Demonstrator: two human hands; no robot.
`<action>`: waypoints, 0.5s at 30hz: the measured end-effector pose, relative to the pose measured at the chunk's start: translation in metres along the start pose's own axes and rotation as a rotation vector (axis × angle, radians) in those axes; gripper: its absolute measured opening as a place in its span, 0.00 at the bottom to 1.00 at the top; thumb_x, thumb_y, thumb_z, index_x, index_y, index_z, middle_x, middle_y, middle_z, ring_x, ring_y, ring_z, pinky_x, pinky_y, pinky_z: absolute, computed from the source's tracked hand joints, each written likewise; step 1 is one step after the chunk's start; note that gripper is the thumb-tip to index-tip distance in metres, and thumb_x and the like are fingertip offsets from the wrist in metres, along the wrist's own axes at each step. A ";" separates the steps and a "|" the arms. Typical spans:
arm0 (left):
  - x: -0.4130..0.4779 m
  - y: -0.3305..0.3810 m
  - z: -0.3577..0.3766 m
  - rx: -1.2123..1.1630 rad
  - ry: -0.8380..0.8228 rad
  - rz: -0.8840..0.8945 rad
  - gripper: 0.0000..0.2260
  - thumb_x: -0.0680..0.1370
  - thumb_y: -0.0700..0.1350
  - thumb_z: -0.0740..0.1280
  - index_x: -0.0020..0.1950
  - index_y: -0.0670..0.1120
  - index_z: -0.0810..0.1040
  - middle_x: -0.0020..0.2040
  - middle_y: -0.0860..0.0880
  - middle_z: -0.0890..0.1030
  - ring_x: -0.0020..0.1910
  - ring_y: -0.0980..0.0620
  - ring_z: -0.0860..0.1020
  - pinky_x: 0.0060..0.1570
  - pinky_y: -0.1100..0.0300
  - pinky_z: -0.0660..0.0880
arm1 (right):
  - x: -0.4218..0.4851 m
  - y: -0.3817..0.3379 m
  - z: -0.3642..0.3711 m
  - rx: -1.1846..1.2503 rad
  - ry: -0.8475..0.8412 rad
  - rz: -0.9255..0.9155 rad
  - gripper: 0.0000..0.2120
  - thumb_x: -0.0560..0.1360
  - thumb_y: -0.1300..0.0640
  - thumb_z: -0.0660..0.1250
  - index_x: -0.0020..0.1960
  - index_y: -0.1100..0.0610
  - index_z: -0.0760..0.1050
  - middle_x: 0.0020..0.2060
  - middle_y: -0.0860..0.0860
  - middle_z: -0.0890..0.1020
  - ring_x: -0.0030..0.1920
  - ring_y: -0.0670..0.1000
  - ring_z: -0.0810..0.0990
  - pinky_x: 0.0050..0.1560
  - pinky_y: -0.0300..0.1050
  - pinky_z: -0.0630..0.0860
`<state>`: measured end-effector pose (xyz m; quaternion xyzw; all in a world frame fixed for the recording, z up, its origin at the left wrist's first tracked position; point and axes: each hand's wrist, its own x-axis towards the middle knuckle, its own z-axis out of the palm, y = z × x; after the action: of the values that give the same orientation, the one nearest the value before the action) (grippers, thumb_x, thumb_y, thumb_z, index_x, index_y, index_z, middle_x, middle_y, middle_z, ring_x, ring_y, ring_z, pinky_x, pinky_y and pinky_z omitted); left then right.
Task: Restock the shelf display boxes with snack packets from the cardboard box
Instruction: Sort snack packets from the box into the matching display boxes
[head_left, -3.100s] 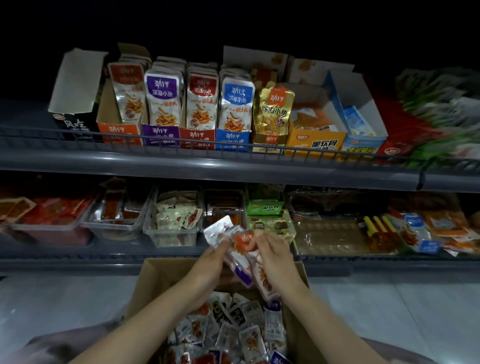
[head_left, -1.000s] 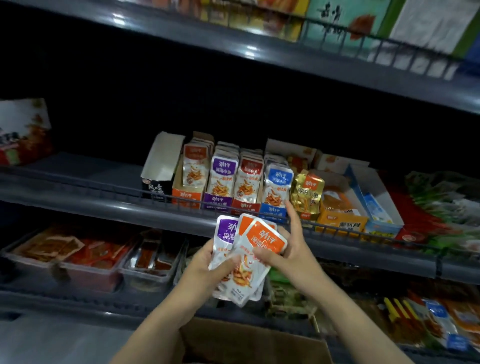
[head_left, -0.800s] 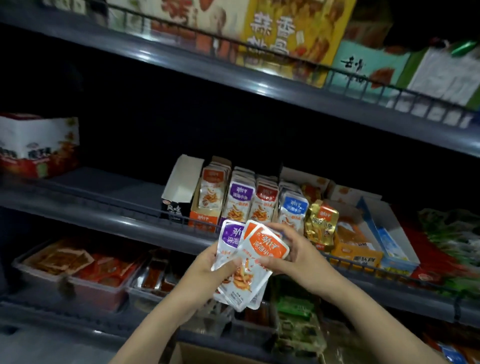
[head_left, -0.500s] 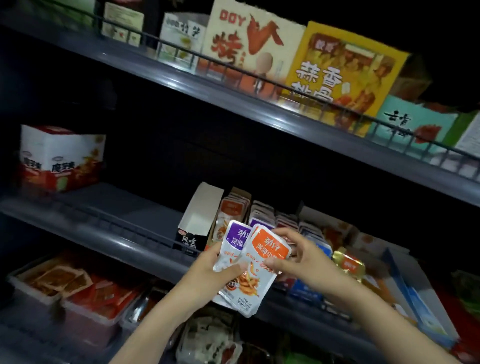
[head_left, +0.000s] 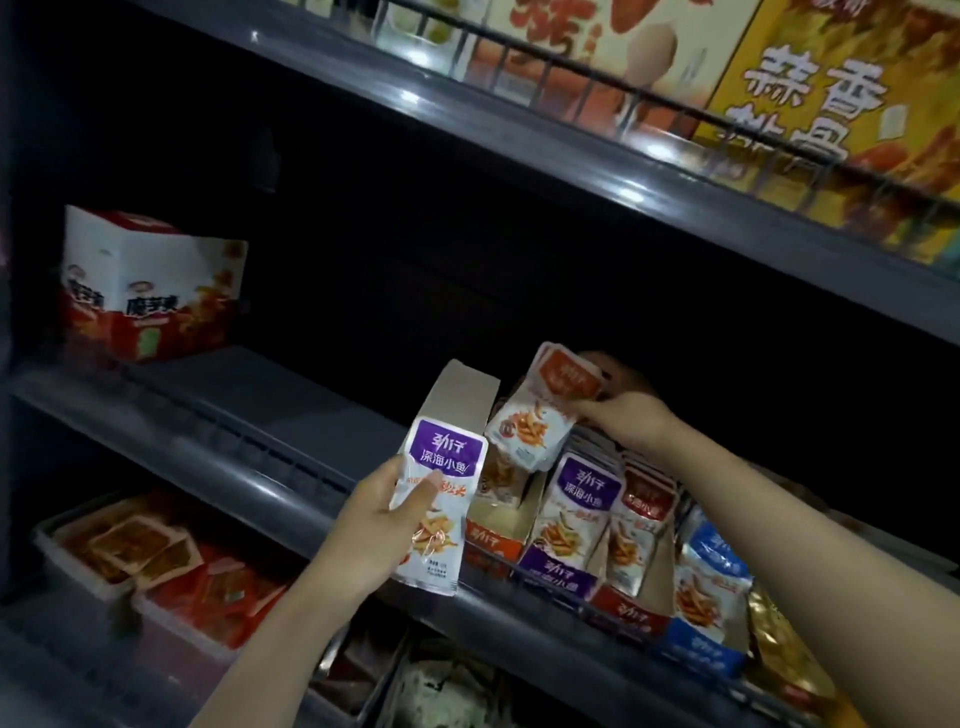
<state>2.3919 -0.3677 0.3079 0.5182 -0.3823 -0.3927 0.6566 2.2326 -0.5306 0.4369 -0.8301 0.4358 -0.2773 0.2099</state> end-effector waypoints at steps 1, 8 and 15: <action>0.002 -0.001 0.000 -0.001 0.005 0.001 0.08 0.80 0.49 0.63 0.56 0.49 0.78 0.46 0.51 0.85 0.41 0.54 0.84 0.37 0.64 0.78 | 0.005 0.002 0.004 -0.053 -0.038 -0.009 0.25 0.72 0.57 0.74 0.66 0.52 0.69 0.51 0.47 0.77 0.51 0.47 0.77 0.48 0.33 0.72; 0.009 -0.003 0.006 -0.033 0.041 -0.002 0.07 0.80 0.48 0.63 0.55 0.50 0.78 0.45 0.52 0.85 0.39 0.56 0.84 0.32 0.66 0.77 | 0.019 0.011 0.029 -0.132 -0.094 0.021 0.25 0.73 0.57 0.72 0.67 0.51 0.68 0.54 0.51 0.79 0.51 0.49 0.78 0.51 0.42 0.74; 0.009 -0.003 0.010 -0.004 0.021 0.002 0.08 0.80 0.49 0.62 0.56 0.52 0.77 0.47 0.53 0.85 0.41 0.56 0.84 0.33 0.66 0.78 | 0.015 0.031 0.060 -0.556 -0.152 0.091 0.31 0.74 0.48 0.70 0.72 0.52 0.63 0.65 0.53 0.74 0.63 0.54 0.75 0.58 0.45 0.72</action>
<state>2.3859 -0.3800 0.3072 0.5205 -0.3750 -0.3876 0.6620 2.2595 -0.5532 0.3778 -0.8538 0.5150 -0.0743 0.0187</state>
